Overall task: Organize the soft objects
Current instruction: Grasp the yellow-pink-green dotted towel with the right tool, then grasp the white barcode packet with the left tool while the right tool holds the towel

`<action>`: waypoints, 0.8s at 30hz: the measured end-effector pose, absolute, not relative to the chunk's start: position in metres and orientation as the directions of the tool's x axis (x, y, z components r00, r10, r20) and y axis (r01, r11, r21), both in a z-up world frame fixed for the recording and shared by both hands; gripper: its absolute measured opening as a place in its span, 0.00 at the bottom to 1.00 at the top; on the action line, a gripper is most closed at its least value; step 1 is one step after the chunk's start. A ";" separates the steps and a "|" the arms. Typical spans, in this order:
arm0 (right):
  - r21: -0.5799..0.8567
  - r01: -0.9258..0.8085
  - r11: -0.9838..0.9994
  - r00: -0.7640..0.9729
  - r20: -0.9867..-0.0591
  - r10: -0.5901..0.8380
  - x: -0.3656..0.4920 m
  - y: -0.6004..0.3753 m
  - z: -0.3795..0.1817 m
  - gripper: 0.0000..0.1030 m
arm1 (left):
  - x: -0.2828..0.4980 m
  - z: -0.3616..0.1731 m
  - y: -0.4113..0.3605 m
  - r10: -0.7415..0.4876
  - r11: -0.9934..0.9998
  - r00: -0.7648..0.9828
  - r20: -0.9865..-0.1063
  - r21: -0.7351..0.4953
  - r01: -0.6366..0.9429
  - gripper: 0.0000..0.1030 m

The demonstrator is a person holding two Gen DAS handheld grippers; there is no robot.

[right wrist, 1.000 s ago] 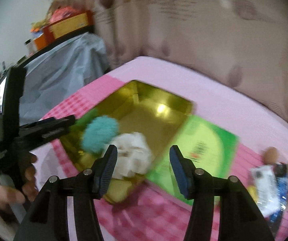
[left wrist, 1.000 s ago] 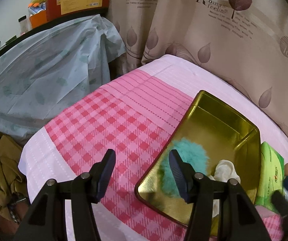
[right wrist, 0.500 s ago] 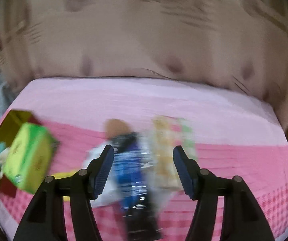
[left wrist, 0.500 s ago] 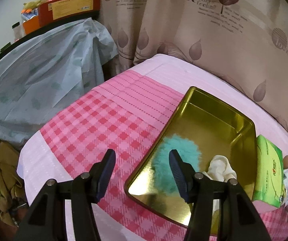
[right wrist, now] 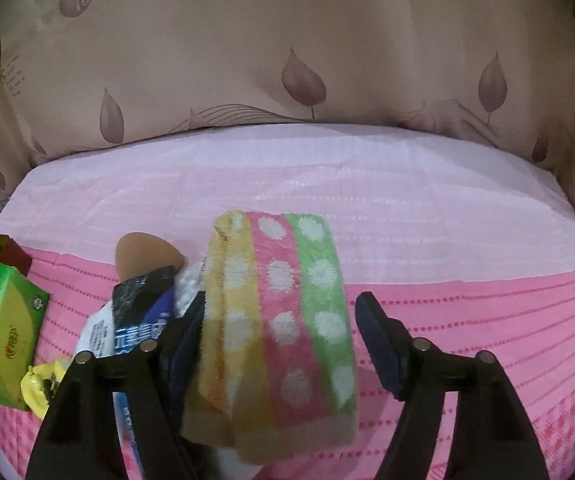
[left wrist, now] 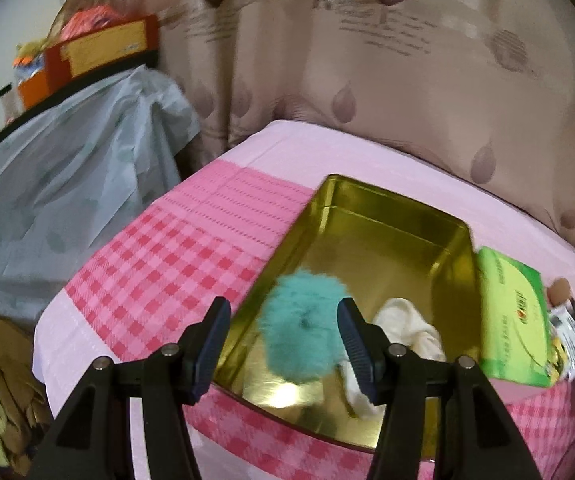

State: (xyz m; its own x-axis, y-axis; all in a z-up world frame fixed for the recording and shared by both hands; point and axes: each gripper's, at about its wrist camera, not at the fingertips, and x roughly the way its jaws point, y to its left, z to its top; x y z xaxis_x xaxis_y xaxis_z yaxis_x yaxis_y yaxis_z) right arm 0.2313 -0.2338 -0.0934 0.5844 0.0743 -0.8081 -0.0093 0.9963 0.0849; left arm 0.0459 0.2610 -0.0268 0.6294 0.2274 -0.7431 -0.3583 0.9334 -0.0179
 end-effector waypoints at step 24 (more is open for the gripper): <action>0.010 0.130 0.992 0.631 -0.772 -0.075 0.148 -0.328 -0.098 0.37 | 0.072 -0.010 0.040 -0.182 0.983 0.564 -0.806 -0.148 0.106 0.57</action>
State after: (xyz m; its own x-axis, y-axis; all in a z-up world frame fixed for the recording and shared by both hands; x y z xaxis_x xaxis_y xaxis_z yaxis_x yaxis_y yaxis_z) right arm 0.1479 -0.3280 -0.0977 0.6314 -0.0747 -0.7718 0.1296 0.9915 0.0100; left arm 0.0721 0.0405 -0.0100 0.5638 -0.1819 -0.8056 0.1065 0.9833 -0.1475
